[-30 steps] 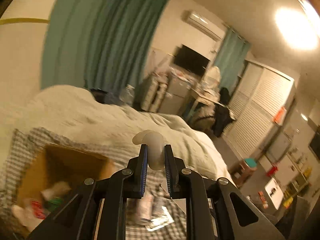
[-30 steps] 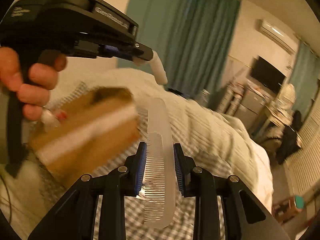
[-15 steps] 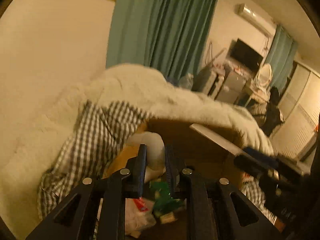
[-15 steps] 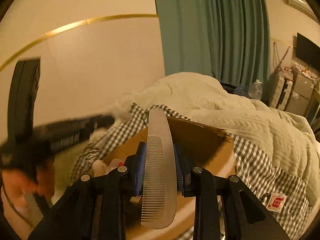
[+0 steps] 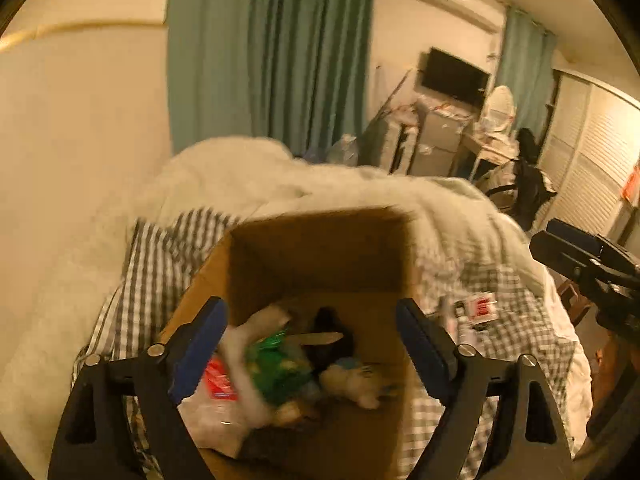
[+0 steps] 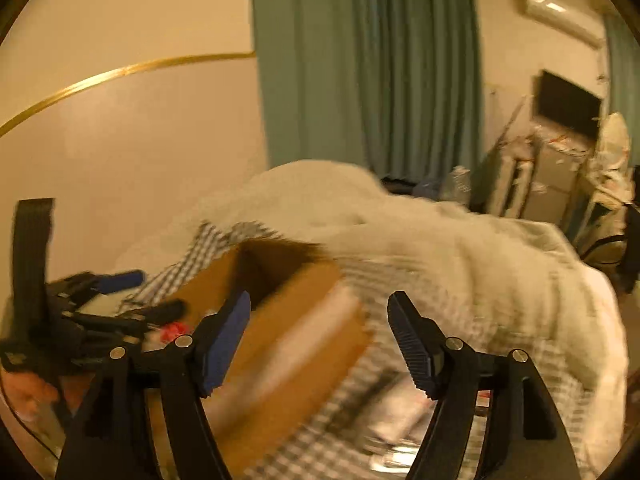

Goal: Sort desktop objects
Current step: 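Grasp the black-bordered packet with the left tool while the right grasps the red sachet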

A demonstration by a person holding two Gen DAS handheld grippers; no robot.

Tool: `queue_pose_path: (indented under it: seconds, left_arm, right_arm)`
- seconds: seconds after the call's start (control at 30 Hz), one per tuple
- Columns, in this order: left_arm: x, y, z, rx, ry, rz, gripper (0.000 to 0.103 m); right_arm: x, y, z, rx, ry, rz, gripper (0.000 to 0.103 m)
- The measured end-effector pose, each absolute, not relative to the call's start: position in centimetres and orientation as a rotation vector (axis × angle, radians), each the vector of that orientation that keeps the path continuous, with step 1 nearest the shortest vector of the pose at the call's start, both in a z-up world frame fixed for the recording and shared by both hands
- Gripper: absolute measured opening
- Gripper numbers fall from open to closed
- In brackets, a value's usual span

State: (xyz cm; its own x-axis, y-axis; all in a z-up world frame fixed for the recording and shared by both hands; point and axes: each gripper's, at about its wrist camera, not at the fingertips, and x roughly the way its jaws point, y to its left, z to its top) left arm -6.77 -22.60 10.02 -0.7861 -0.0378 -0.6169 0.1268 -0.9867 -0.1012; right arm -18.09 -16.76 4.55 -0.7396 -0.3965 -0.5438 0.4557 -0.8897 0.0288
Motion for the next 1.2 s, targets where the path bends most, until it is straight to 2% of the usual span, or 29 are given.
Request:
queue_pose_path:
  seconds: [0.07, 0.2, 0.27, 0.4, 0.53, 0.73, 0.8, 0.9, 0.97, 1.0, 1.03, 1.07, 1.1, 1.2]
  left_arm:
    - [-6.5, -19.8, 11.5, 0.941, 0.177, -2.915, 0.092]
    - [-7.4, -13.4, 12.9, 0.906, 0.152, -2.975, 0.103]
    - [-8.9, -10.3, 12.0, 0.916, 0.151, -2.968, 0.103]
    - [-12.9, -4.9, 6.8, 1.087, 0.078, -2.942, 0.103]
    - [-16.1, -1.5, 0.9, 1.198, -0.152, -2.87, 0.103]
    - [-19.7, -2.1, -3.6, 1.265, -0.157, -2.772, 0.103]
    - [-20.2, -1.6, -4.4, 1.26, -0.229, -2.776, 0.103]
    - [-21.0, -1.0, -5.9, 1.309, -0.235, -2.768, 0.102]
    - [-21.9, -0.9, -6.9, 1.345, -0.219, -2.769, 0.095]
    - [-22.2, -0.9, -7.4, 1.363, -0.216, -2.758, 0.082]
    - [-22.3, -1.2, -7.9, 1.379, -0.206, -2.742, 0.05]
    - [-22.4, -1.4, -8.1, 1.388, -0.191, -2.739, 0.029]
    - [-22.5, -1.8, -8.3, 1.408, -0.149, -2.745, 0.02]
    - [-21.9, -2.7, -7.5, 1.391, -0.031, -2.788, 0.012]
  right_arm:
    - [-17.2, -13.0, 5.4, 0.748, 0.126, -2.635, 0.079]
    - [-16.1, -7.6, 5.4, 0.748, 0.114, -2.726, 0.079]
    - [-16.1, -5.2, 4.4, 0.772, 0.079, -2.753, 0.079]
    - [-16.7, -1.5, 0.7, 0.865, -0.013, -2.779, 0.079]
    - [-18.9, 2.1, -4.6, 1.029, -0.081, -2.762, 0.079]
    - [-24.5, 5.1, -11.5, 1.237, -0.208, -2.692, 0.079]
    - [-26.5, 4.8, -12.8, 1.274, -0.227, -2.656, 0.079]
    - [-30.0, 4.2, -14.9, 1.345, -0.198, -2.632, 0.077]
    - [-32.1, 3.6, -16.5, 1.408, -0.186, -2.608, 0.072]
    - [-33.1, 3.4, -17.2, 1.439, -0.186, -2.596, 0.07]
    - [-33.7, 3.3, -17.7, 1.459, -0.181, -2.594, 0.052]
    - [-34.2, 3.2, -18.1, 1.488, -0.165, -2.603, 0.023]
    - [-34.4, 3.2, -18.3, 1.497, -0.155, -2.601, 0.023]
    - [-33.6, 3.2, -17.8, 1.436, -0.158, -2.609, 0.016]
